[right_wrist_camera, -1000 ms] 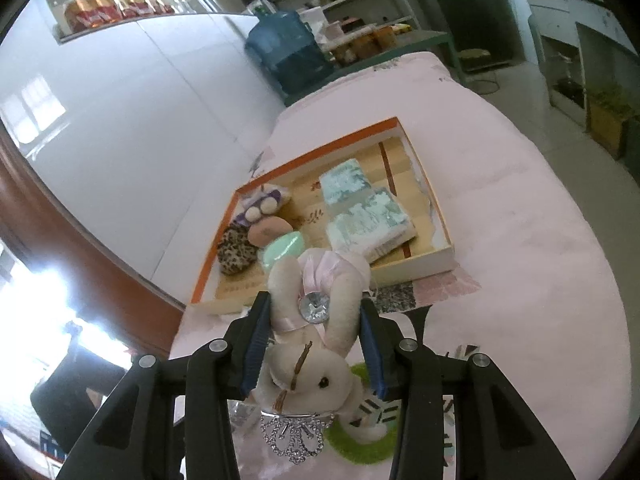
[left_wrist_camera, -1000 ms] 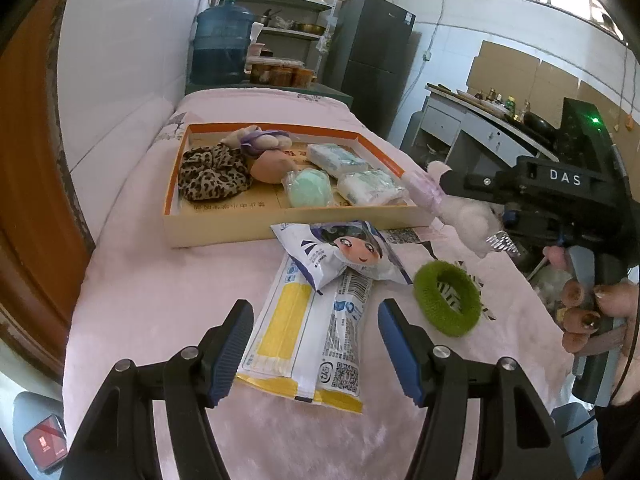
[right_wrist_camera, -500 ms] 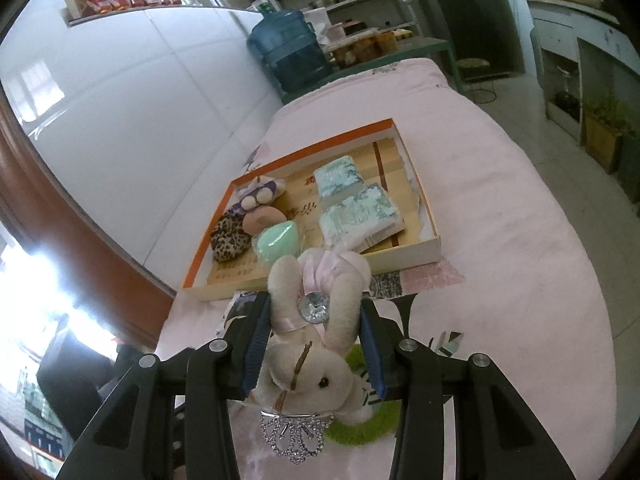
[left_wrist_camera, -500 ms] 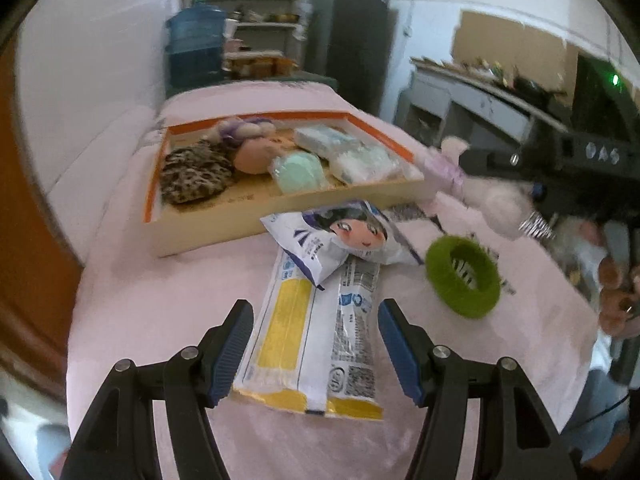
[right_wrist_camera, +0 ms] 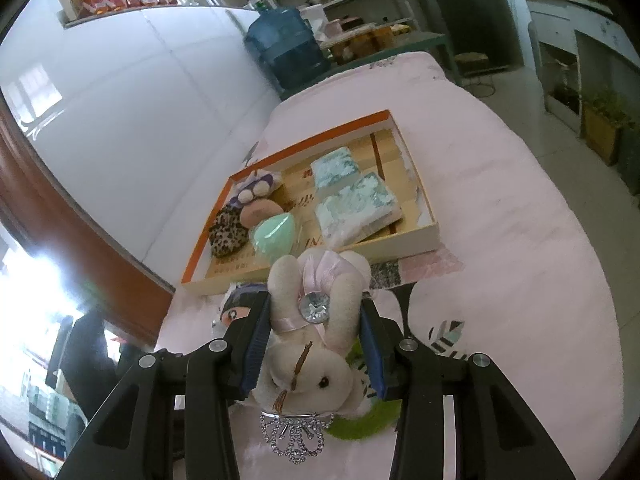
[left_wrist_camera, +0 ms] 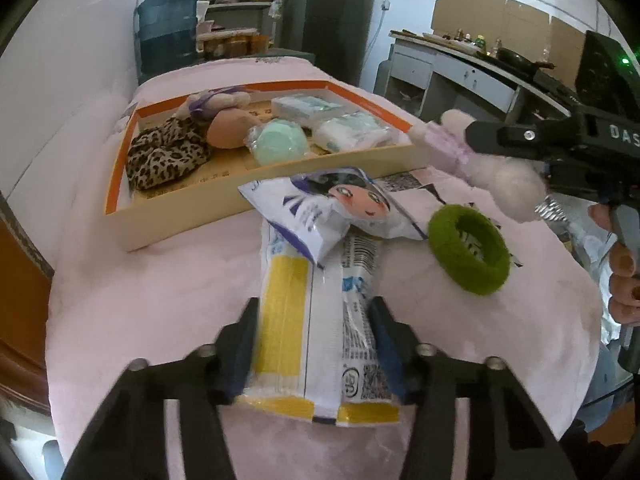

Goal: Organize soft objects
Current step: 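Grasp the yellow-and-white packet with the left tool while the right holds the bunny, then carry the packet and bunny over the tray with both tools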

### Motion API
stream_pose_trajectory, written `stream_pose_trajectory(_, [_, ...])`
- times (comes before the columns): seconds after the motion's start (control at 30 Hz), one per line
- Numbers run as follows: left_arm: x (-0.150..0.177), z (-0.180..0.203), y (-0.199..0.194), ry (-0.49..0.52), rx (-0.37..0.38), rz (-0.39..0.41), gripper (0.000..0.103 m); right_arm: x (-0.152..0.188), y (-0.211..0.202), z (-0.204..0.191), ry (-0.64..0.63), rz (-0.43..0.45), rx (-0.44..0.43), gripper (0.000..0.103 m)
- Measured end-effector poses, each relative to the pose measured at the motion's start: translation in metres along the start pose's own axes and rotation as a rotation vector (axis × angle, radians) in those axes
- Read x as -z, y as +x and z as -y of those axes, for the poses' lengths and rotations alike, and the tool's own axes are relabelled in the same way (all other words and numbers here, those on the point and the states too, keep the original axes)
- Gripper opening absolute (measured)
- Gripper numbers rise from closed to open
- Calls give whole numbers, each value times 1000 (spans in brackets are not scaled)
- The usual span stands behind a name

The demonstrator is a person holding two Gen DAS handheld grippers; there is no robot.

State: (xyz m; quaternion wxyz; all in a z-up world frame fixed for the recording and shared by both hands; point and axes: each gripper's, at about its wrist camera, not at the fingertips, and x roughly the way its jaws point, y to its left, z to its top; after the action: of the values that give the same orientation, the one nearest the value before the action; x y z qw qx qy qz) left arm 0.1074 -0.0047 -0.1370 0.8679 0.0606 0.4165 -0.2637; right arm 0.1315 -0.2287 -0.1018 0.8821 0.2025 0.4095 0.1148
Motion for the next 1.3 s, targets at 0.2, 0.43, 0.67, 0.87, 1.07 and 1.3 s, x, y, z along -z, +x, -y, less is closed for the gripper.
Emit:
stream_pose_trajectory(0.2, [8,10,-11,5,-12,43,44,6,-4,-7,-28,-2,4,43])
stream_pose_trajectory(0.43, [19,15,-31,-36,15,60,44,10,-15,-19,-76,13,13,43])
stream_pose_trajectory(0.67, [23,20,-66,-45,15,108,44,13,-27,-26,-92,26,5,43])
stream_pose_trajectory(0.87, [18,23,-94,-48,4,164,44,12,-38,-33,-113,45,3,43])
stream_pose_trajectory(1.07, [0,15,-107,-84,-21,208,44,4,-43,-41,-143,67,7,43])
stream_pose_trajectory(1.3, [-28,5,-103,-115,-41,215,44,-11,-40,-43,-159,78,7,43])
